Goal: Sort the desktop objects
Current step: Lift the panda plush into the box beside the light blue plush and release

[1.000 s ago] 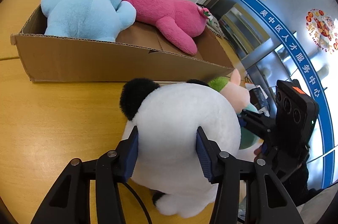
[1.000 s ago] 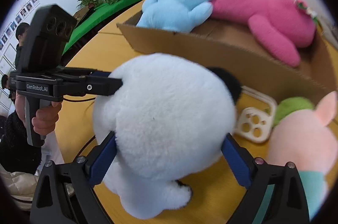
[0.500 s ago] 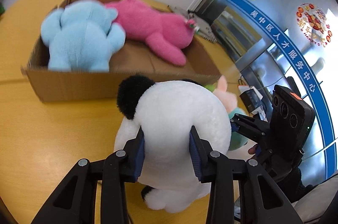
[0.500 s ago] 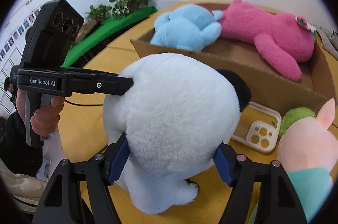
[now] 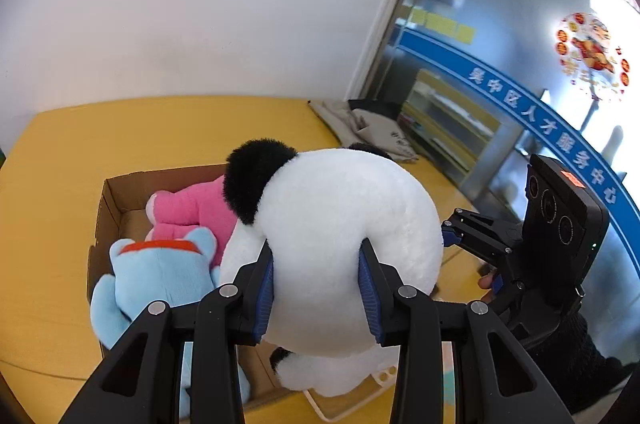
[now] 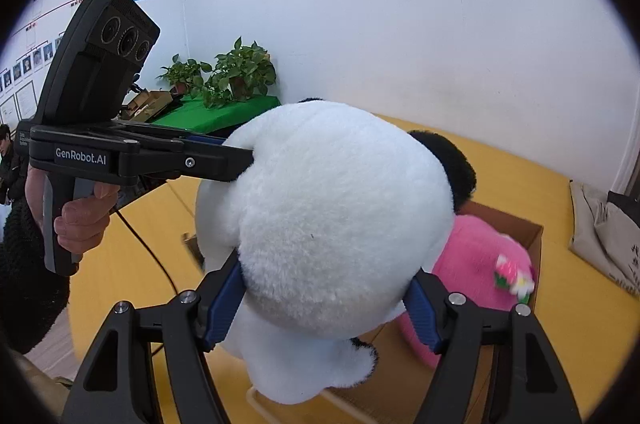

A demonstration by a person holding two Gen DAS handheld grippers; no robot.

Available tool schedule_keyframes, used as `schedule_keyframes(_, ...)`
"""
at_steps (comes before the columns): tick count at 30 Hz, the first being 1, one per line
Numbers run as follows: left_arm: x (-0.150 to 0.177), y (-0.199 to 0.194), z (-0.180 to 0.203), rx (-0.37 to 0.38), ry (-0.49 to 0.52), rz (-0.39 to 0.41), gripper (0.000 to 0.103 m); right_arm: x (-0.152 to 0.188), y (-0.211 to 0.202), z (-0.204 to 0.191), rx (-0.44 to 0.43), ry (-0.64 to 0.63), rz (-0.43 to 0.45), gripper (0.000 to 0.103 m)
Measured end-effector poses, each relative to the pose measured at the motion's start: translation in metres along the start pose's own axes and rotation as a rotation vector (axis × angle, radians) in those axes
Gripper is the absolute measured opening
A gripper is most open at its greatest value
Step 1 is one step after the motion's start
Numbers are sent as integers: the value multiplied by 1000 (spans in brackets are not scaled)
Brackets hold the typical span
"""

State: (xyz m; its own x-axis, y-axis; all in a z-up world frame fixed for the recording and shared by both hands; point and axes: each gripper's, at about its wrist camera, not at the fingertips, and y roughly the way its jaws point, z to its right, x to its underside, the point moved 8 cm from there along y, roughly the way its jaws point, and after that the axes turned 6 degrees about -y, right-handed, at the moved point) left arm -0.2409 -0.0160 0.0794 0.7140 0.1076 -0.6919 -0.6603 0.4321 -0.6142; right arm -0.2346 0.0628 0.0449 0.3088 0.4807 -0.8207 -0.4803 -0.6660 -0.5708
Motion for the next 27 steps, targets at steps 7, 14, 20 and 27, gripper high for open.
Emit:
schedule_keyframes(7, 42, 96, -47, -55, -105, -205, 40, 63, 86, 26, -24, 52, -245, 72)
schedule_keyframes(14, 47, 100, -54, -36, -90, -183, 46, 81, 94, 36, -62, 147, -260, 85)
schedule_keyframes(20, 53, 98, -57, -38, -102, -172, 51, 34, 43, 62, 12, 214, -90, 85)
schedule_keyframes(27, 65, 82, -66, -152, -121, -155, 55, 59, 119, 71, 35, 294, -286, 78)
